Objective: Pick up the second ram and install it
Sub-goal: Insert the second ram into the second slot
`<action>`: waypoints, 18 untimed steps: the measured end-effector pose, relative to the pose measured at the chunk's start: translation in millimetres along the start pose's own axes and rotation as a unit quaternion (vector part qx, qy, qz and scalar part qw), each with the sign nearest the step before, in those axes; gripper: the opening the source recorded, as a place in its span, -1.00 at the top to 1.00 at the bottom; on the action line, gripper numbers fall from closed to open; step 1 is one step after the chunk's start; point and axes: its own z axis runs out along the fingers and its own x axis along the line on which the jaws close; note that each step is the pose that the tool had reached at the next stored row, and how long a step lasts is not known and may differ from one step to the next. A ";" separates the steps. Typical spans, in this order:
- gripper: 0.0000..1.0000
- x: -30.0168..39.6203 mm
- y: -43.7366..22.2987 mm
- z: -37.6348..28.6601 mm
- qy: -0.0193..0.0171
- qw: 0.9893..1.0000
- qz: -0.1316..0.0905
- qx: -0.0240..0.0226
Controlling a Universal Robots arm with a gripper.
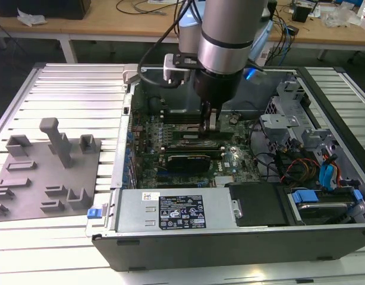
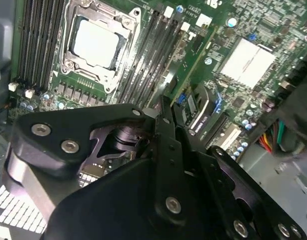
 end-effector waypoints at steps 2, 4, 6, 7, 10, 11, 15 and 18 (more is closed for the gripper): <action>0.73 -3.0 2.5 8.6 0.000 1.000 -0.002 0.000; 0.73 -7.7 4.6 17.1 0.000 1.000 -0.002 0.000; 0.73 -9.3 6.0 21.6 0.000 1.000 -0.003 0.000; 0.73 -10.3 7.1 26.8 0.000 1.000 -0.002 0.000; 0.73 -15.7 7.6 38.5 0.000 1.000 -0.003 0.000; 0.73 -16.5 7.8 40.5 0.000 1.000 -0.004 0.000; 0.73 -17.1 9.2 47.2 0.000 1.000 -0.004 0.000; 0.73 -16.8 9.3 52.2 0.000 1.000 -0.004 0.000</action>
